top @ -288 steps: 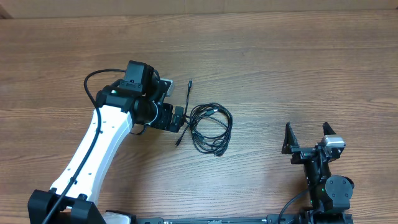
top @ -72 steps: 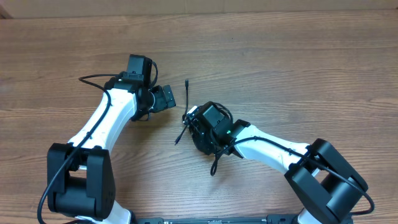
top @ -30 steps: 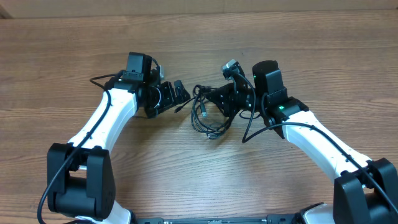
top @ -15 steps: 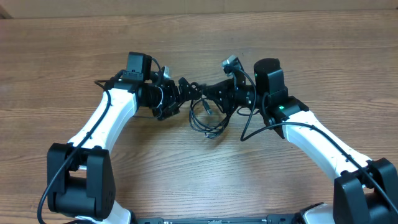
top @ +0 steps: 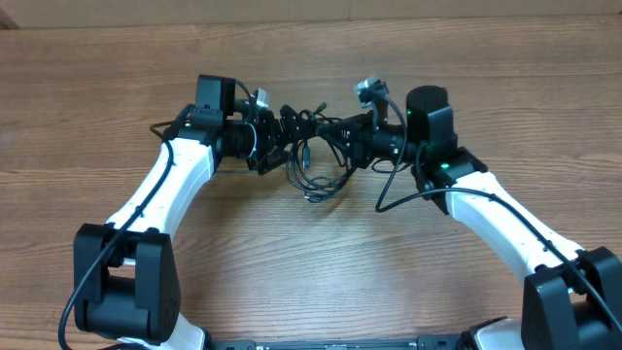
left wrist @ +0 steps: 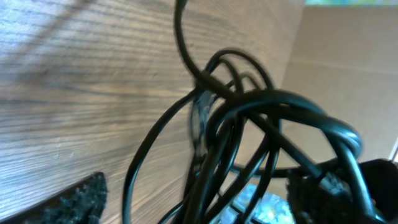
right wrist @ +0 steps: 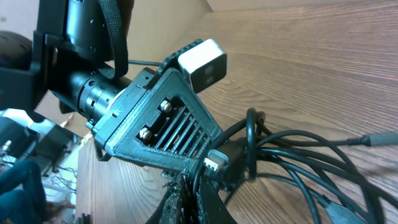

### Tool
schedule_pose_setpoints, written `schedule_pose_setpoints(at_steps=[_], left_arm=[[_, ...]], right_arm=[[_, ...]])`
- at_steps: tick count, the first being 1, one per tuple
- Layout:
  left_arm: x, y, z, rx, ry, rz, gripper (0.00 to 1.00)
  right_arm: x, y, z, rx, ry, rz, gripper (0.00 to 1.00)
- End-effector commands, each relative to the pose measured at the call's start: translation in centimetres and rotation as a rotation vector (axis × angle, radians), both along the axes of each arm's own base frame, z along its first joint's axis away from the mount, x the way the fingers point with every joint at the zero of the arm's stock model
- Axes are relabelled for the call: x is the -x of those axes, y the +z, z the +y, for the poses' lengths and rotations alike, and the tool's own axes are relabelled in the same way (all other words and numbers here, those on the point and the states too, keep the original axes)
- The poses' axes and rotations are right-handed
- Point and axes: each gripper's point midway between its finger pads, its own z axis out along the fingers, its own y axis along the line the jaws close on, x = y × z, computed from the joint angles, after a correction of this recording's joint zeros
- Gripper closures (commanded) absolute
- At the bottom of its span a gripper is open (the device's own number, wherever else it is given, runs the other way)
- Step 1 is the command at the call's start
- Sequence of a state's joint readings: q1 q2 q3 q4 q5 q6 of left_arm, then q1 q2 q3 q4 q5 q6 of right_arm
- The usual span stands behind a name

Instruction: Untangle cables

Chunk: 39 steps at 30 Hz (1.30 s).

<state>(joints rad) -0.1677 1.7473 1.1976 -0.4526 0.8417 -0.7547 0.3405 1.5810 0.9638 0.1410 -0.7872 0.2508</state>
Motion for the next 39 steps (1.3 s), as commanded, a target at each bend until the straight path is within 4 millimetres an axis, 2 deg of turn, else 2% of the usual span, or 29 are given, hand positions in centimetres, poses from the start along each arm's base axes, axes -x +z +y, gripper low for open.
schedule_pose_setpoints(at_steps=[1, 3, 4, 7, 9, 13, 15, 16, 18, 21, 22, 24, 27, 30, 31, 33, 36, 39], left_arm=[[-0.6, 1.8, -0.5, 0.067, -0.009, -0.025, 0.3], [-0.9, 2.4, -0.8, 0.091, -0.015, -0.05, 0.62], [-1.1, 2.7, -0.9, 0.104, -0.015, -0.054, 0.71], [-1.5, 3.3, -1.1, 0.123, -0.018, -0.083, 0.8], [-1.4, 3.4, -1.3, 0.124, -0.024, -0.087, 0.8], [-1.3, 3.3, -1.5, 0.118, -0.041, -0.108, 0.72], [-1.4, 3.3, -1.4, 0.114, -0.046, -0.121, 0.64], [-1.5, 3.3, -1.2, 0.111, -0.048, -0.132, 0.55], [-1.8, 3.3, -0.5, 0.101, -0.05, -0.163, 0.28], [-2.1, 3.1, 0.6, 0.078, -0.054, -0.196, 0.03], [-2.1, 2.8, 1.1, 0.063, -0.061, -0.21, 0.0], [-1.9, 1.7, 2.2, 0.0, -0.054, -0.207, 0.0], [-1.6, -1.4, 4.5, -0.18, 0.005, -0.137, 0.01], [-1.3, -3.2, 6.0, -0.319, 0.022, -0.113, 0.0], [-1.2, -3.6, 6.3, -0.361, 0.021, -0.117, 0.0], [-1.2, -4.7, 7.4, -0.494, 0.041, -0.113, 0.0], [-1.1, -5.8, 8.8, -0.664, 0.063, -0.116, 0.0], [-1.3, -6.1, 9.3, -0.783, 0.076, -0.142, 0.0]], right_arm=[[0.0, 2.8, -0.8, -0.068, 0.016, -0.013, 0.96], [0.1, 3.4, -1.0, -0.09, 0.036, -0.023, 0.96], [0.2, 3.8, -1.0, -0.1, 0.051, -0.035, 0.96], [0.3, 4.6, -0.8, -0.129, 0.067, -0.043, 0.96], [0.4, 4.8, -0.8, -0.135, 0.073, -0.049, 0.96], [0.4, 4.5, -0.8, -0.131, 0.072, -0.036, 0.96], [0.5, 4.2, -0.8, -0.126, 0.071, -0.018, 0.96], [0.6, 4.0, -0.8, -0.122, 0.069, -0.006, 0.96], [0.3, 3.2, -1.1, -0.104, 0.04, 0.027, 0.96], [-0.2, 1.8, -1.6, -0.061, -0.017, 0.068, 0.96], [-0.4, 1.3, -1.9, -0.044, -0.044, 0.085, 0.92], [-1.0, 0.1, -2.5, 0.001, -0.102, 0.112, 0.83], [-1.6, -1.6, -3.6, 0.067, -0.179, 0.143, 0.67], [-1.9, -2.6, -4.3, 0.115, -0.224, 0.157, 0.48], [-1.9, -2.9, -4.5, 0.13, -0.23, 0.153, 0.36], [-2.0, -3.4, -4.8, 0.154, -0.251, 0.158, 0.0], [-1.8, -3.8, -5.0, 0.171, -0.251, 0.165, 0.0], [-1.7, -4.1, -5.1, 0.181, -0.253, 0.181, 0.0]])
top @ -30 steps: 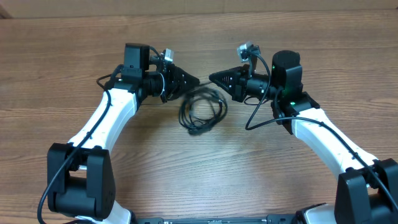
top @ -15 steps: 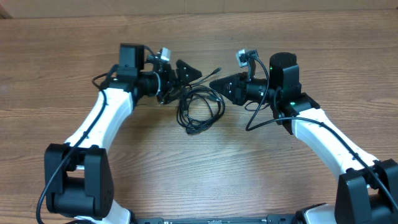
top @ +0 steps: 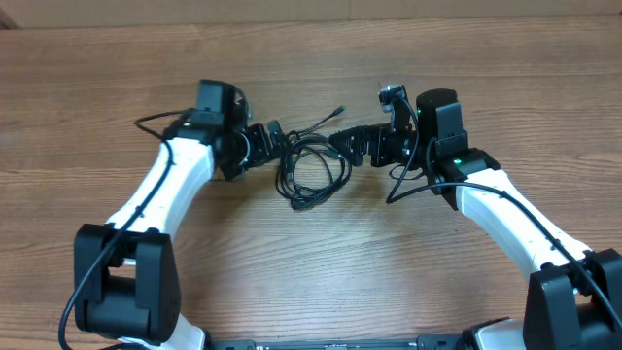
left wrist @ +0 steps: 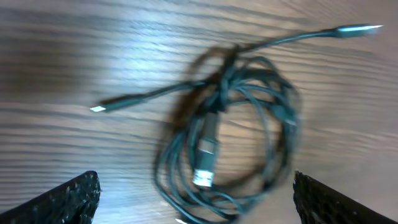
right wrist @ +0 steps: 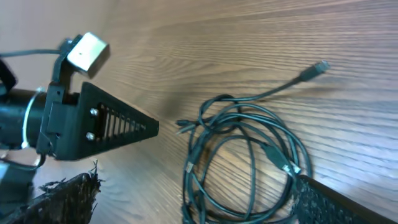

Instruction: Untangle cables

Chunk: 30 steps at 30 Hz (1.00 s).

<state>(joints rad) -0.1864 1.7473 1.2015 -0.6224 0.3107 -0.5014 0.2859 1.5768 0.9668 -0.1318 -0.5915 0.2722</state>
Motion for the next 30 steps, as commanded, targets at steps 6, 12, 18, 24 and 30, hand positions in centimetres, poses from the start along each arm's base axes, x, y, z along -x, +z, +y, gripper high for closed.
schedule_pose_setpoints(at_steps=[6, 12, 18, 24, 30], left_arm=[[-0.4, -0.3, 1.0, -0.357, -0.015, -0.098, 0.01], [0.1, -0.3, -0.6, -0.366, 0.003, -0.104, 0.0], [0.6, -1.8, -0.6, -0.381, -0.013, -0.059, 0.01], [1.5, -4.8, -0.9, -0.389, -0.048, 0.026, 0.0], [1.6, -5.7, -0.7, -0.405, -0.048, 0.043, 0.0]], right_arm=[[-0.3, 0.9, -0.5, 0.043, -0.009, -0.05, 0.0], [-0.2, 0.8, -0.6, 0.046, -0.008, -0.041, 0.0], [-0.1, 0.7, -0.6, 0.047, -0.008, -0.035, 0.0], [-0.1, 0.7, -0.6, 0.047, -0.008, -0.035, 0.0], [-0.1, 0.7, -0.6, 0.047, -0.008, -0.035, 0.0]])
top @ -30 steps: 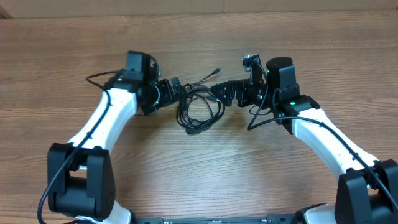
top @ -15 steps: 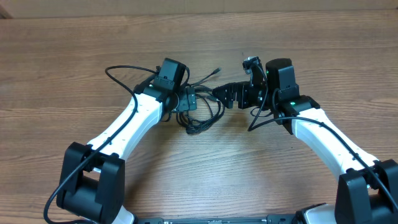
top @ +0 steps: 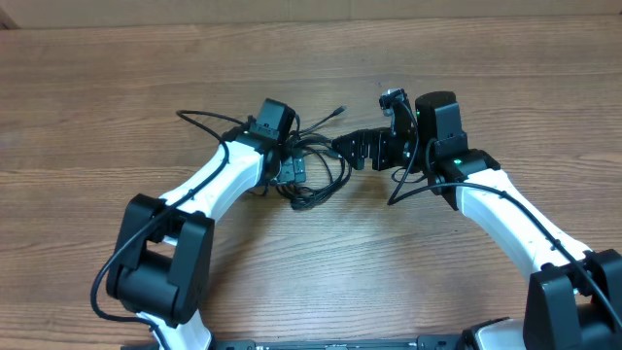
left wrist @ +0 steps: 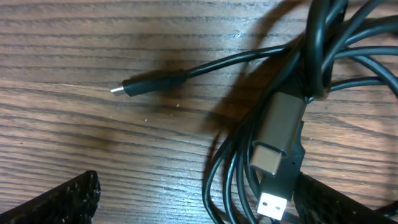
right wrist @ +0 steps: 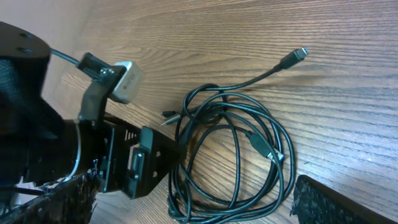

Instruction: Untangle cables

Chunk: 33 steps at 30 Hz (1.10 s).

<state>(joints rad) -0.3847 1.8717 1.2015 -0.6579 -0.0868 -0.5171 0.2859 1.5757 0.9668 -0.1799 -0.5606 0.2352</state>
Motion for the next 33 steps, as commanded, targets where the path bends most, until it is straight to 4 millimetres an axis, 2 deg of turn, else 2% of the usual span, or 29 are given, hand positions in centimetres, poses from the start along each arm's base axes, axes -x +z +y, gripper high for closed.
schedule_pose_setpoints(at_steps=[1, 8, 17, 21, 24, 25, 28, 31, 33], left_arm=[[-0.4, -0.2, -0.1, -0.005, 0.006, -0.006, 0.0], [-0.6, -0.9, 0.1, -0.028, 0.006, -0.004, 0.0], [-0.8, -3.0, -0.1, -0.038, -0.028, 0.018, 0.0], [-0.9, -3.1, -0.2, -0.033, -0.03, 0.018, 0.05], [-1.2, -3.0, -0.3, -0.029, -0.03, 0.007, 0.23], [-1.3, -3.0, -0.3, -0.027, -0.03, 0.002, 0.37], [-1.6, -2.9, -0.5, -0.021, -0.03, -0.013, 0.62], [-1.8, -2.8, -0.6, -0.017, -0.03, -0.022, 0.79], [-1.8, -2.8, -0.6, -0.018, -0.03, -0.022, 0.83]], right_arm=[[-0.4, 1.6, 0.0, -0.002, -0.003, -0.048, 0.0], [-0.4, 1.6, 0.0, -0.002, -0.003, -0.049, 0.0], [-0.4, 1.6, 0.0, -0.002, -0.003, -0.048, 0.0], [-0.4, 1.6, 0.0, -0.002, -0.003, -0.049, 0.0], [-0.4, 1.6, 0.0, -0.002, -0.003, -0.049, 0.0], [-0.4, 1.6, 0.0, -0.003, -0.003, -0.048, 0.0], [-0.4, 1.6, 0.0, -0.002, -0.003, -0.049, 0.0], [-0.4, 1.6, 0.0, -0.002, -0.003, -0.049, 0.0], [-0.4, 1.6, 0.0, -0.002, -0.003, -0.049, 0.0]])
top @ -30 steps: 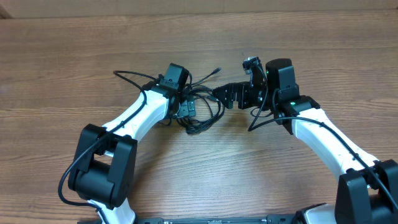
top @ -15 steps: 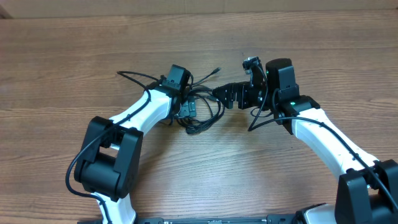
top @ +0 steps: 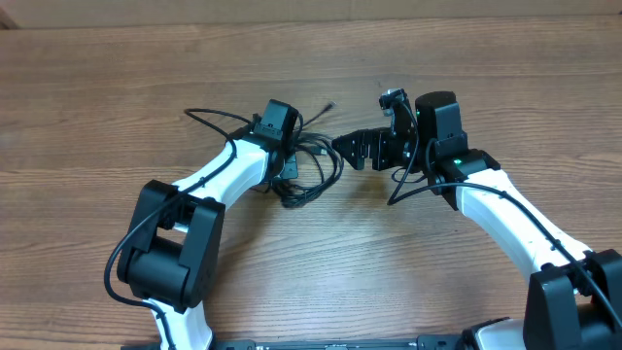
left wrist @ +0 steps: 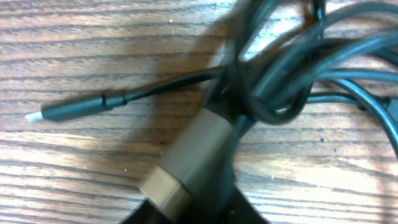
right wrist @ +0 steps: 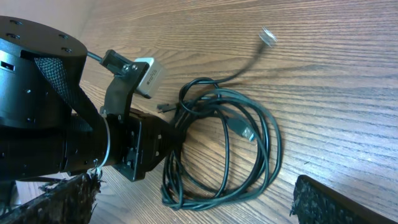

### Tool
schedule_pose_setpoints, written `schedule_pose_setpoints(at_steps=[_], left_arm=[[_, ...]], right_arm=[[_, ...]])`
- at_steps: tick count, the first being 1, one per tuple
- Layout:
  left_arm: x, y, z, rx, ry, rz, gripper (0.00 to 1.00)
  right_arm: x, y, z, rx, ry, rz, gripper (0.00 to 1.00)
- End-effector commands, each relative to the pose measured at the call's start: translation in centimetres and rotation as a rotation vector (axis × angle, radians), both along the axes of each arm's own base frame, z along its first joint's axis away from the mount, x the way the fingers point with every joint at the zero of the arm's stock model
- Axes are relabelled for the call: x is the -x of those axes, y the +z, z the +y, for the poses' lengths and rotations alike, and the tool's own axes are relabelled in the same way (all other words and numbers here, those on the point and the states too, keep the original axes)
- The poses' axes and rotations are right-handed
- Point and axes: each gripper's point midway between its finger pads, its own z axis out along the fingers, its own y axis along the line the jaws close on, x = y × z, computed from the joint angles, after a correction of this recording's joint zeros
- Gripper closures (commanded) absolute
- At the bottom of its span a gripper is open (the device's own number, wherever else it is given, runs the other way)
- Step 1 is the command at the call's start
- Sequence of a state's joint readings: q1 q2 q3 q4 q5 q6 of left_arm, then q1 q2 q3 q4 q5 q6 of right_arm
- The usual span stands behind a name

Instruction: Untangle cables

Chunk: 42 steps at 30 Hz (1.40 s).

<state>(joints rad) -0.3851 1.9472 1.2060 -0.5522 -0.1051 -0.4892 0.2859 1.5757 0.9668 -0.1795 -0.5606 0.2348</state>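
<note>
A tangled coil of thin black cables (top: 330, 173) lies on the wooden table between the arms. My left gripper (top: 290, 177) is down on the coil's left side. In the left wrist view its jaws (left wrist: 193, 210) are shut on a grey USB plug (left wrist: 186, 158) and the strands beside it, next to a knot (left wrist: 273, 93) and a small loose plug (left wrist: 68, 110). My right gripper (top: 352, 148) stands open just right of the coil (right wrist: 249, 155), nothing between its fingers (right wrist: 336, 199). One free end (right wrist: 267, 35) sticks out at the far side.
The wooden table (top: 311, 282) runs on all sides of the coil. The left arm's own supply cable (top: 209, 119) loops behind its wrist. The right arm's supply cable (top: 398, 190) hangs under its wrist.
My left gripper was open over the coil and is now shut on the grey USB plug and nearby strands. The coil and its free end have shifted slightly left. The right arm has not moved.
First both grippers were at the bundle, holding it bunched between them. Then the coil lay flat on the table with both grippers open and apart. The left gripper was then low over the coil, open, and now grips it.
</note>
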Motion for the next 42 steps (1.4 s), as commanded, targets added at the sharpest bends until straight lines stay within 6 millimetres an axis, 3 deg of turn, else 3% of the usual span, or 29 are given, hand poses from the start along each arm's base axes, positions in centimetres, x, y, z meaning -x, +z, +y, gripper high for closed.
schedule_pose_setpoints(at_steps=[1, 4, 10, 14, 20, 24, 29, 36, 42], left_arm=[[0.1, -0.8, -0.2, -0.007, -0.007, 0.017, 0.84], [0.2, -0.9, -0.1, -0.009, -0.007, 0.022, 0.96], [0.0, -0.7, -0.1, -0.013, -0.023, 0.014, 0.96], [-1.0, 1.1, -0.6, -0.041, -0.178, -0.035, 0.96], [-3.4, 8.8, -1.1, -0.074, -0.331, -0.228, 0.96], [-4.4, 14.7, -0.2, -0.18, -0.425, -0.394, 0.96], [-4.1, 19.1, 0.6, -0.329, -0.616, -0.494, 0.96], [-3.8, 20.6, 0.8, -0.364, -0.656, -0.528, 0.96], [-3.3, 20.3, -1.2, -0.262, -0.721, -0.538, 0.96]], right_arm=[[-0.4, 1.6, 0.0, -0.003, -0.004, -0.048, 0.0], [-0.4, 1.6, 0.0, -0.003, -0.004, -0.048, 0.0], [-0.4, 1.6, 0.0, -0.005, -0.005, -0.045, 0.0], [-0.4, 1.6, 0.0, -0.004, -0.005, -0.045, 0.0], [-0.4, 1.6, 0.0, -0.004, -0.006, -0.046, 0.0], [-0.5, 1.7, 0.0, -0.006, -0.006, -0.052, 0.0], [-0.8, 2.2, 0.1, -0.013, -0.005, -0.076, 0.0], [-1.4, 3.0, 0.3, -0.025, -0.003, -0.127, 0.02], [-1.6, 3.4, 0.4, 0.02, 0.056, -0.225, 0.05]])
